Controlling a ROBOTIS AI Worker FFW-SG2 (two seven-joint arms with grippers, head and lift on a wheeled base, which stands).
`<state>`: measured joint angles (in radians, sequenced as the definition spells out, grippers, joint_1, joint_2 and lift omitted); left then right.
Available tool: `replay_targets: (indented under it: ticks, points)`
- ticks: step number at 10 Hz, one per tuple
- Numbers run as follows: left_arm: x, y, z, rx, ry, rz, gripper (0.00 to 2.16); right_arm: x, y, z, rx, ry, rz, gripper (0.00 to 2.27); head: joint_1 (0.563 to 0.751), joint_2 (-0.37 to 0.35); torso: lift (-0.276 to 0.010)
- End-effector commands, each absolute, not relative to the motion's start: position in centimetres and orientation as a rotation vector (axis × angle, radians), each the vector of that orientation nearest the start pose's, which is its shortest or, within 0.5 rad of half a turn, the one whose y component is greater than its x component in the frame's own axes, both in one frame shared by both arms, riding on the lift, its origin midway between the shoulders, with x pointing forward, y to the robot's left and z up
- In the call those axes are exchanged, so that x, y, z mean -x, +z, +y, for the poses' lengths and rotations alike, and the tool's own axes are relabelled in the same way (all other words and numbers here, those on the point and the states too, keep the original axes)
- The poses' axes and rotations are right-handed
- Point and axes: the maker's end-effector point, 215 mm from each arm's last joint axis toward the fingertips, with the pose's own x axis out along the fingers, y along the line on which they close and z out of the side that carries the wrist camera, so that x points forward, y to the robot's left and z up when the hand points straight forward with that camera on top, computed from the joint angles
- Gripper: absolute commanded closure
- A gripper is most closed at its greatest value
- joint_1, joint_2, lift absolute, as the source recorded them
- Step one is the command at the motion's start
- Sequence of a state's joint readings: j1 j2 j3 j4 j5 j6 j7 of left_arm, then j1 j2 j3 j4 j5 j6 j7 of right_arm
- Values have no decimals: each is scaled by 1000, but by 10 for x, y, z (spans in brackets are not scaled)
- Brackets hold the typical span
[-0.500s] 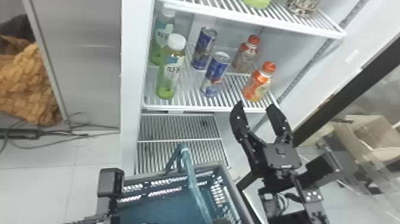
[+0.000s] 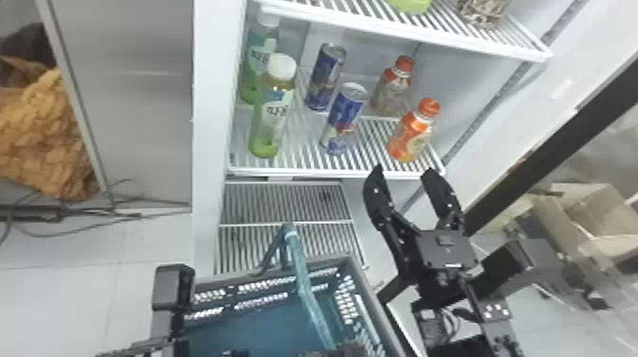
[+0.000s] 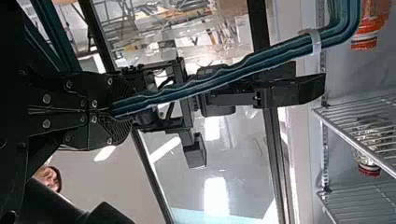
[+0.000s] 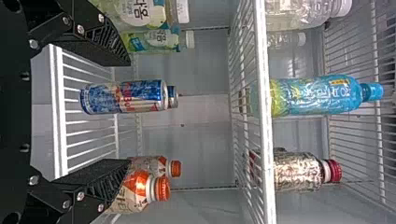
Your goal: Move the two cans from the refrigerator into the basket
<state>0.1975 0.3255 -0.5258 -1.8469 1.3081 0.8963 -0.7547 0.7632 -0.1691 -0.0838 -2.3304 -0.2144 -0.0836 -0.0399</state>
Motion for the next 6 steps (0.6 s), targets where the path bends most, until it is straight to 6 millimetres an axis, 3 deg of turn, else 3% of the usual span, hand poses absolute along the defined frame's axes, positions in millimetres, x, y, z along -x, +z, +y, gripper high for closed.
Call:
replay_targets:
  ticks: [1, 6]
  points:
    - [-193, -305, -109, 1293, -1562, 847, 1181, -381, -259, -268, -31, 14, -78, 297, 695, -350, -276]
    - [-195, -305, -107, 1299, -1556, 842, 1179, -399, -257, -273, -14, 23, -104, 282, 695, -350, -276]
